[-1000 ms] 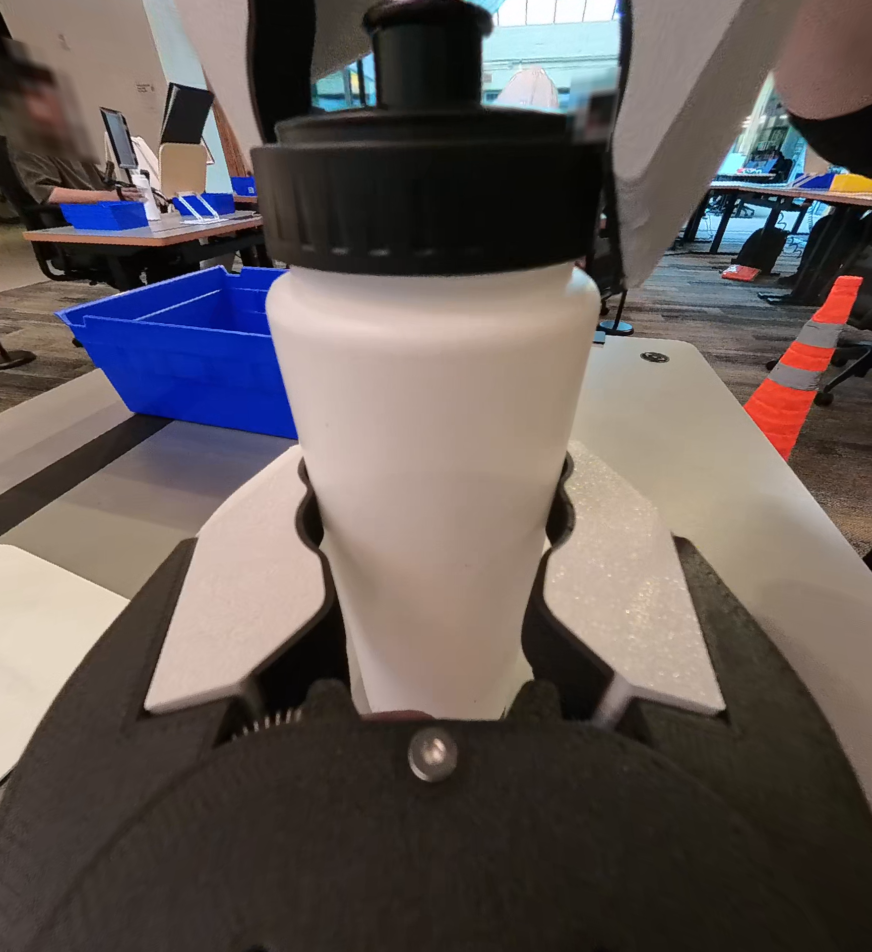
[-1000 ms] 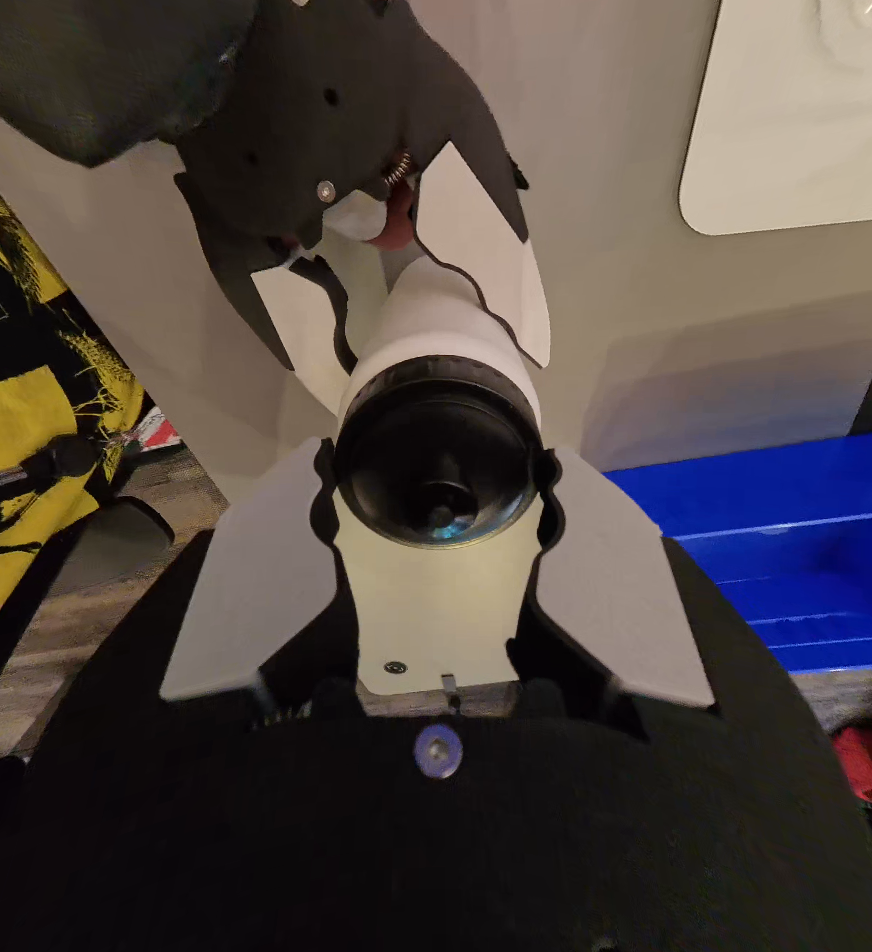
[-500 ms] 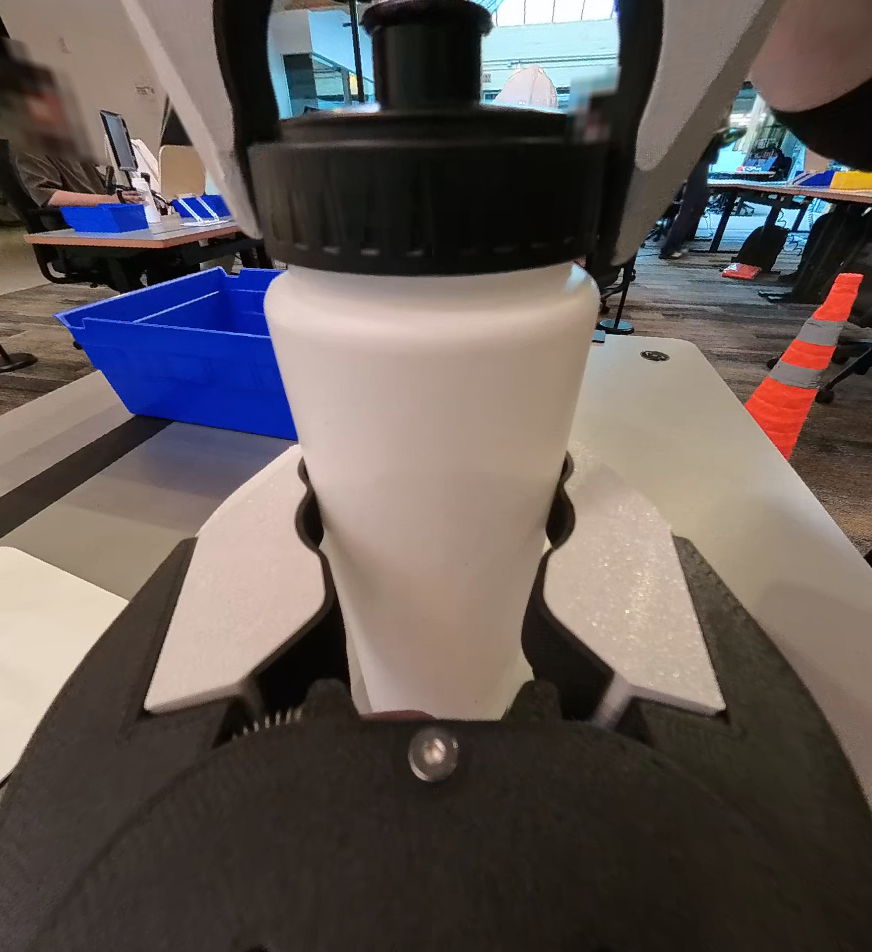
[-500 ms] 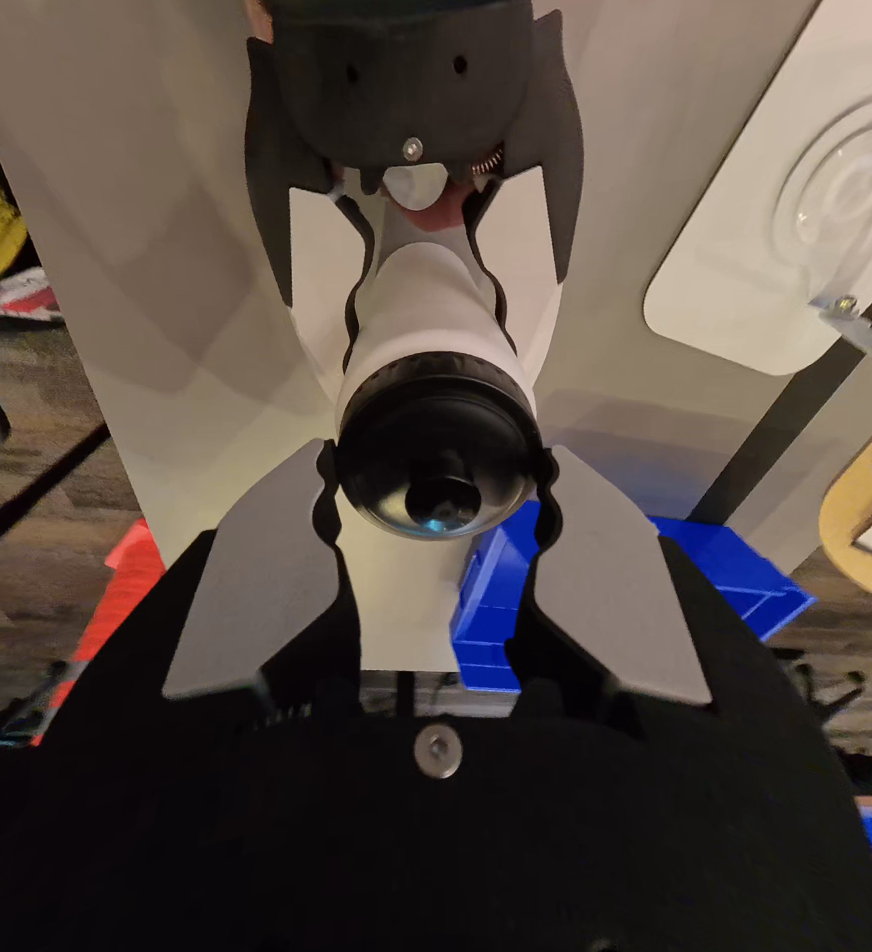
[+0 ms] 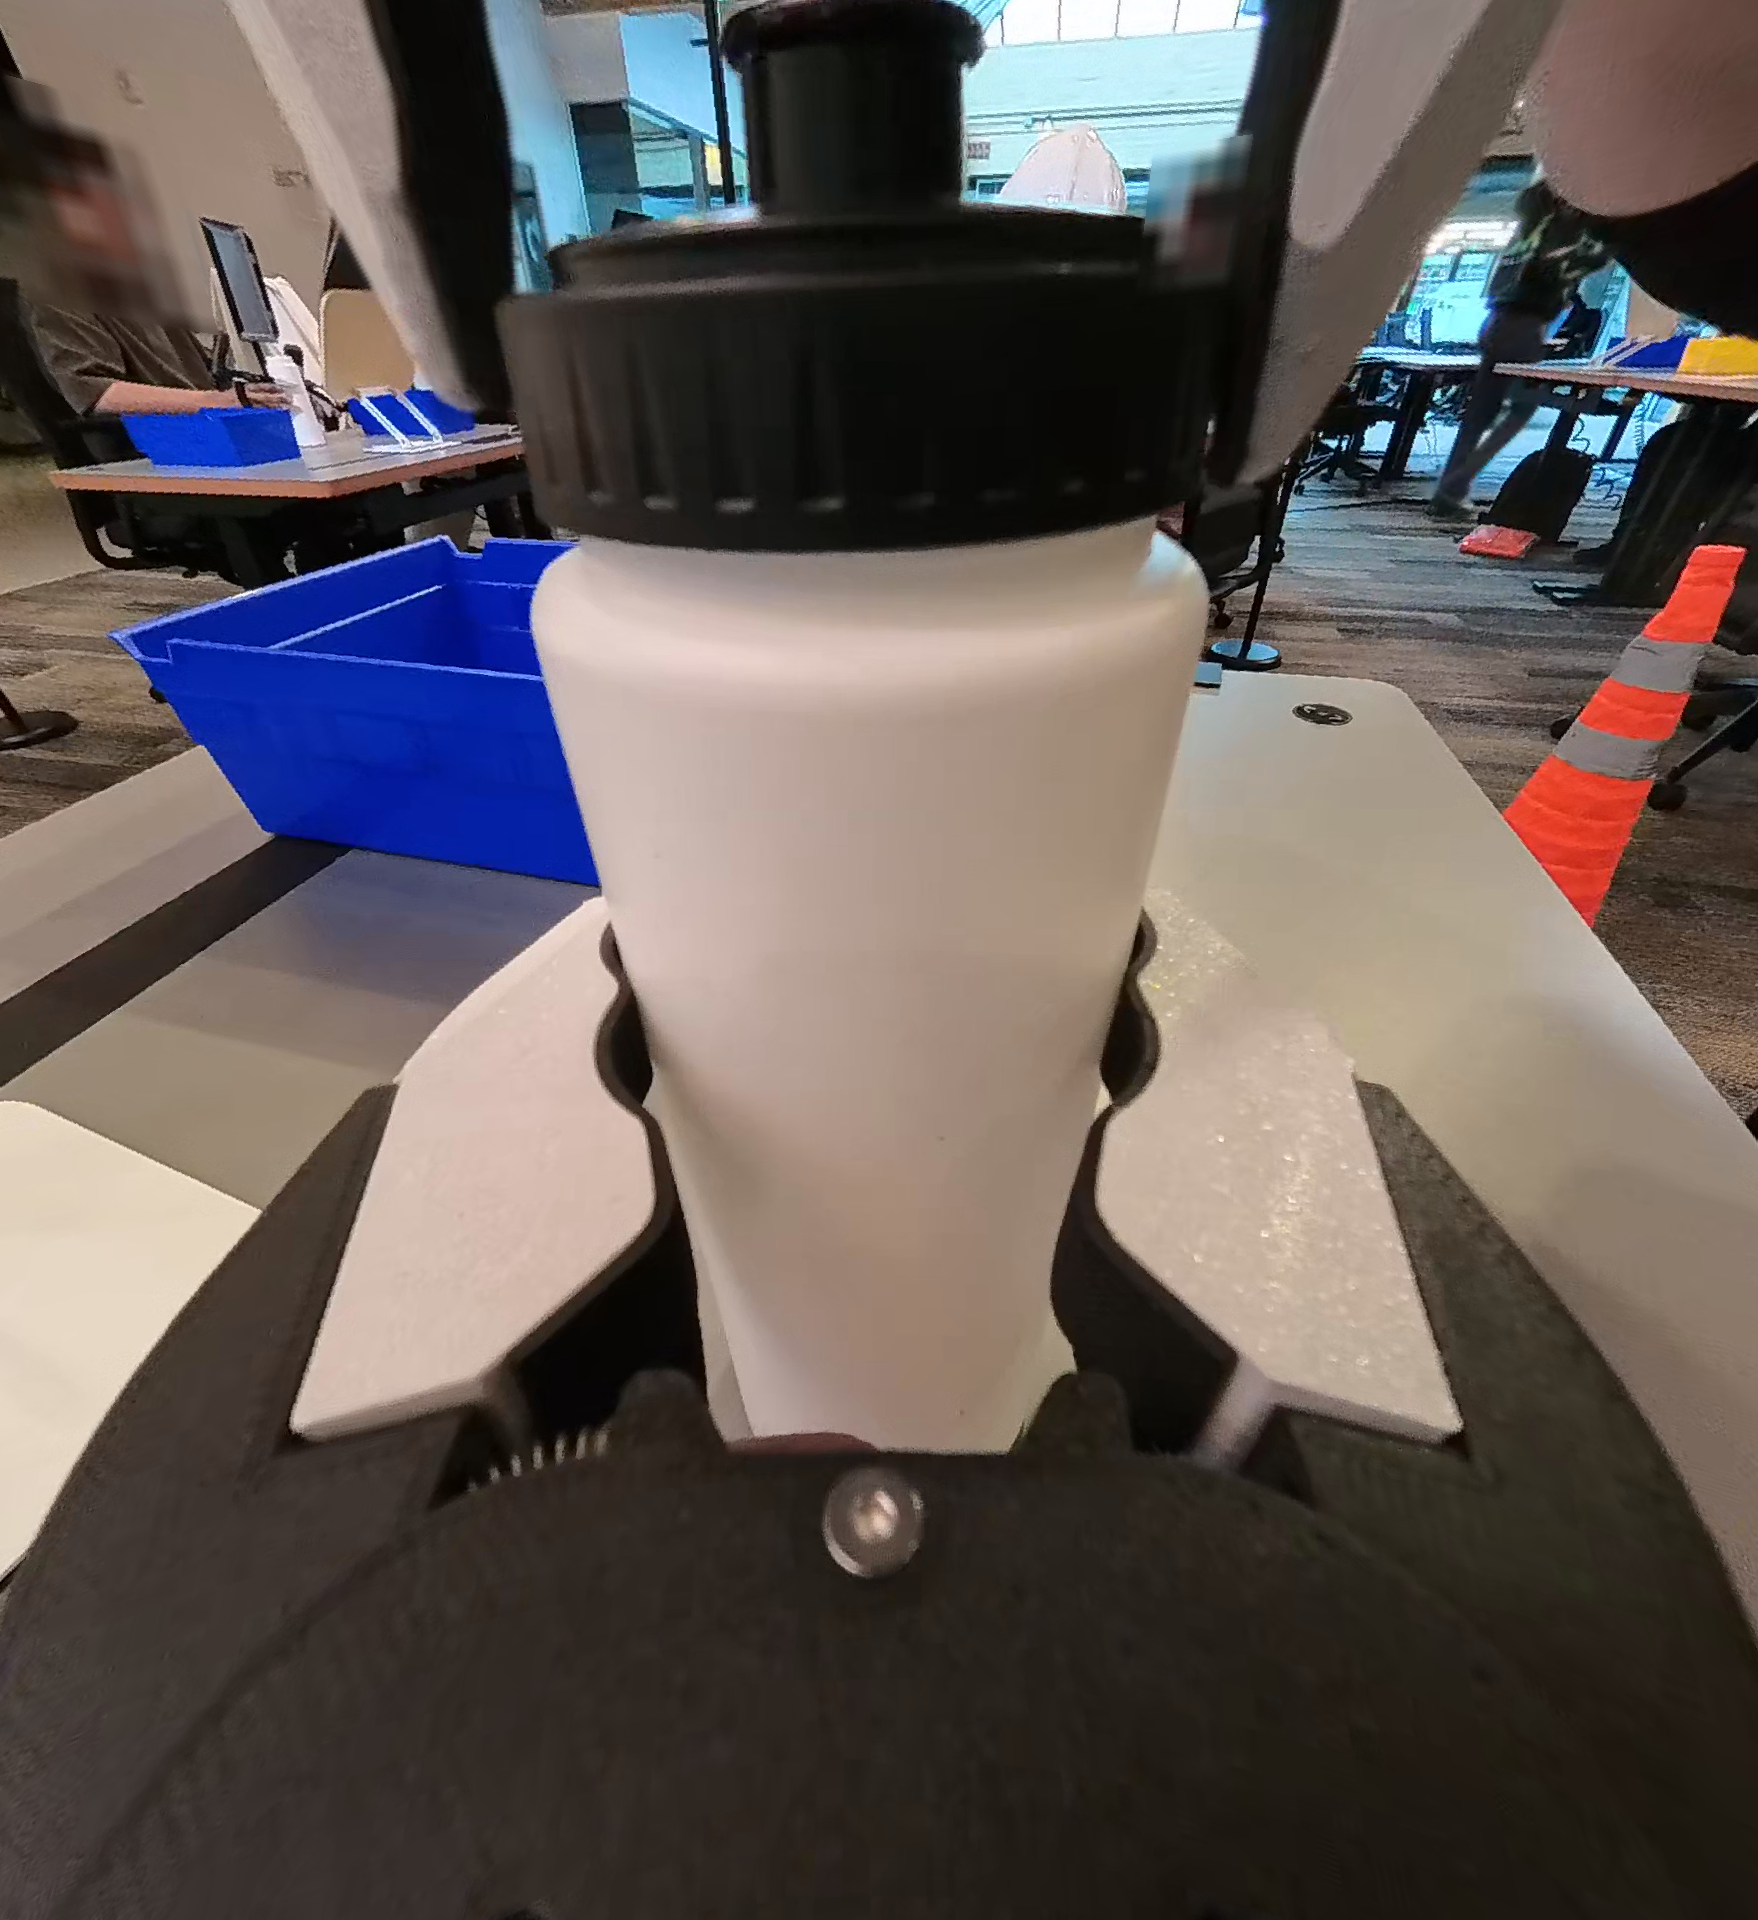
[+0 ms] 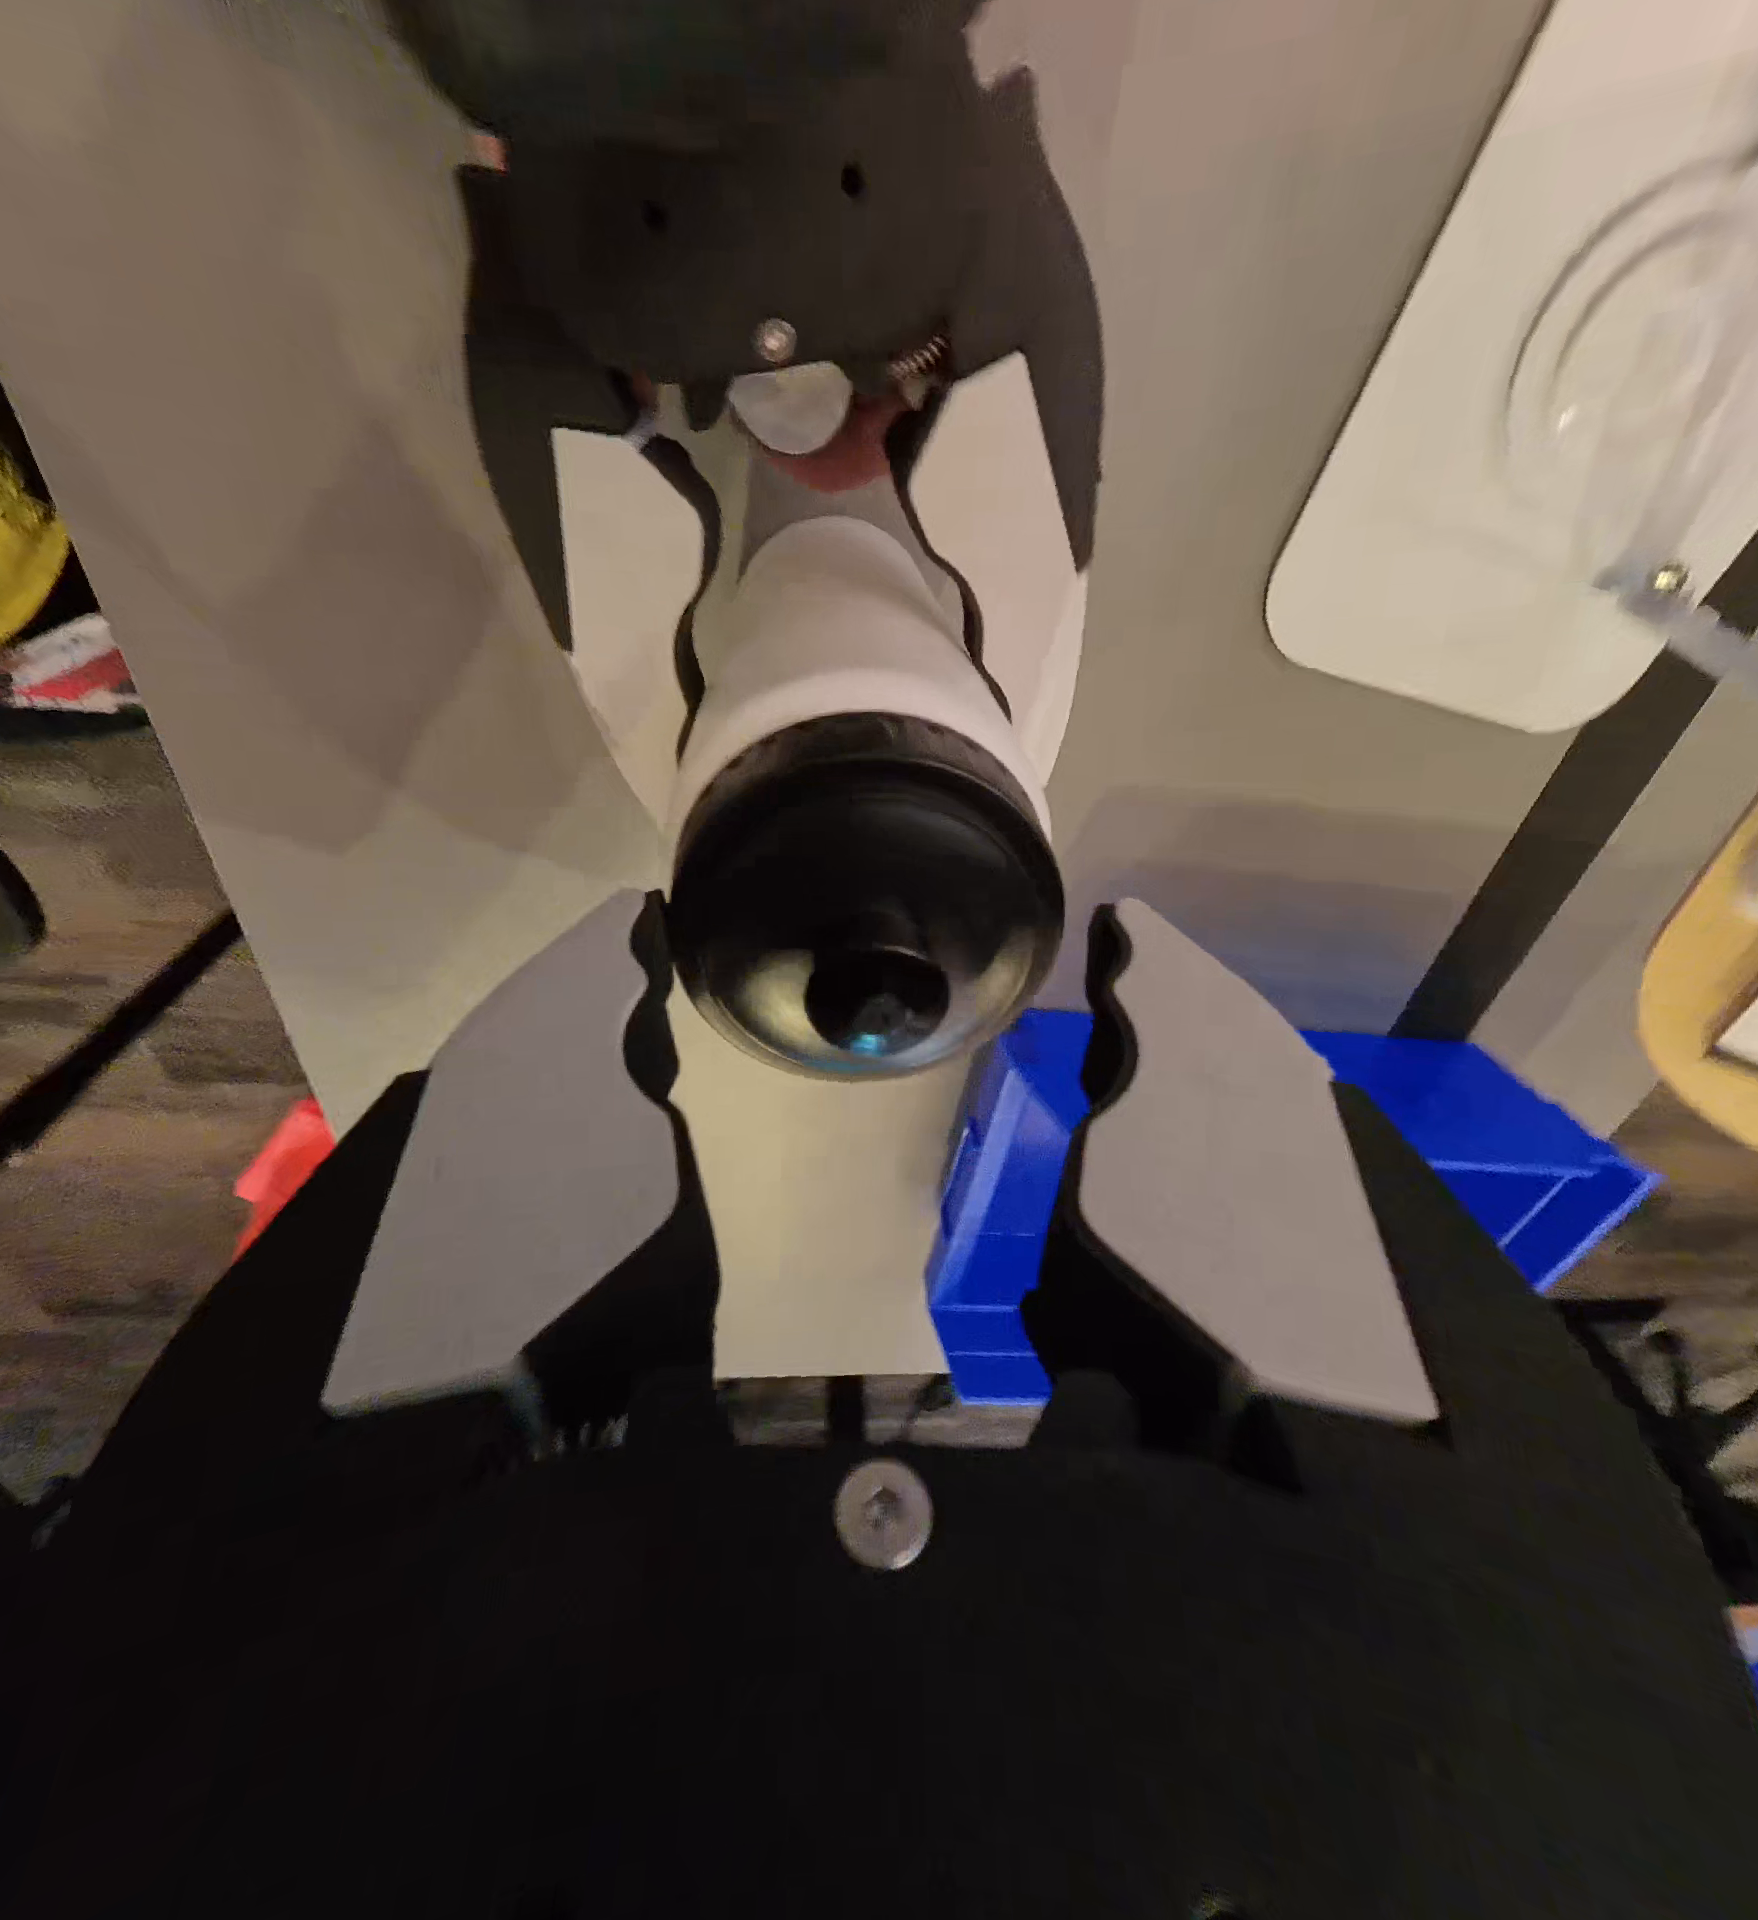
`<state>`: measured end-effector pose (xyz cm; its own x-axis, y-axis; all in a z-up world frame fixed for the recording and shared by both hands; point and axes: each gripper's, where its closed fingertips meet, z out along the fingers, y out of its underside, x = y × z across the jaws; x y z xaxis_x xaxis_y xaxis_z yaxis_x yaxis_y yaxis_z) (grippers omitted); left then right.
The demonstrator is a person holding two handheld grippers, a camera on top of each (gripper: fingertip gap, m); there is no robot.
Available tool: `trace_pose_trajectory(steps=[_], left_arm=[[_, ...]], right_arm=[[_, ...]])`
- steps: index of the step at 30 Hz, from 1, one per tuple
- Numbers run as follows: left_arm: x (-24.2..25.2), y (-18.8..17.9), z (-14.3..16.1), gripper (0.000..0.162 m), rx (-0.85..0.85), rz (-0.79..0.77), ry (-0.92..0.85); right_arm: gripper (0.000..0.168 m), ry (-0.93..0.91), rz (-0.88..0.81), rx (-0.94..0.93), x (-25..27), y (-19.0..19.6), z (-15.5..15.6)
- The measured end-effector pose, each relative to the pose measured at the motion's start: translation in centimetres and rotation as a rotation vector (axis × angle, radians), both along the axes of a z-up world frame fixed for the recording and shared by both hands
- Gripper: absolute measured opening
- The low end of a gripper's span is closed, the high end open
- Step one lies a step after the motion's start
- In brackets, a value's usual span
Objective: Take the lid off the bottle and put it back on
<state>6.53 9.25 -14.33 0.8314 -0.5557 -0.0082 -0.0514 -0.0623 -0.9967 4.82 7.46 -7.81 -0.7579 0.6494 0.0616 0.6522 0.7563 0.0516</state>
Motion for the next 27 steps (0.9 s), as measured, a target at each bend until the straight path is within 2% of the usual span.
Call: trace_pose_trajectory(steps=[3, 7, 9, 11, 13, 16, 19, 21, 23, 27], left_arm=[[-0.04, -0.03, 0.01, 0.086, 0.001, -0.001, 0.0], [-0.24, -0.03, 0.04, 0.086, -0.001, 0.001, -0.012], [-0.28, -0.03, 0.04, 0.086, 0.001, 0.001, -0.01], [-0.12, 0.02, 0.0, 0.086, -0.002, 0.006, 0.001], [-0.08, 0.0, 0.0, 0.086, -0.001, 0.003, 0.001], [-0.09, -0.02, 0.01, 0.086, 0.001, 0.003, -0.001], [-0.07, 0.01, 0.02, 0.086, 0.002, 0.002, -0.001], [-0.05, 0.01, 0.01, 0.086, 0.002, 0.002, -0.002], [-0.07, 0.0, 0.02, 0.086, 0.003, 0.001, -0.002], [-0.08, -0.03, 0.02, 0.086, 0.002, -0.001, -0.003]], right_arm=[[0.072, -0.018, 0.014, 0.025, 0.09, -0.24, -0.2], [0.073, -0.015, -0.287, -0.04, -0.15, -0.41, -0.18], [0.073, 0.011, -0.339, -0.066, -0.29, -0.47, -0.21], [0.074, 0.005, -0.305, -0.066, 0.01, -0.38, -0.3], [0.085, 0.004, -0.215, -0.063, 0.11, -0.28, -0.3], [0.089, 0.02, -0.056, -0.03, 0.08, -0.31, 0.0], [0.08, 0.03, 0.066, -0.011, -0.23, -0.76, 0.1], [0.074, 0.019, 0.08, 0.012, -0.3, -0.59, -0.18], [0.073, 0.009, 0.013, 0.003, -0.28, -0.65, -0.31], [0.073, 0.02, -0.271, -0.042, -0.38, -0.73, -0.32]])
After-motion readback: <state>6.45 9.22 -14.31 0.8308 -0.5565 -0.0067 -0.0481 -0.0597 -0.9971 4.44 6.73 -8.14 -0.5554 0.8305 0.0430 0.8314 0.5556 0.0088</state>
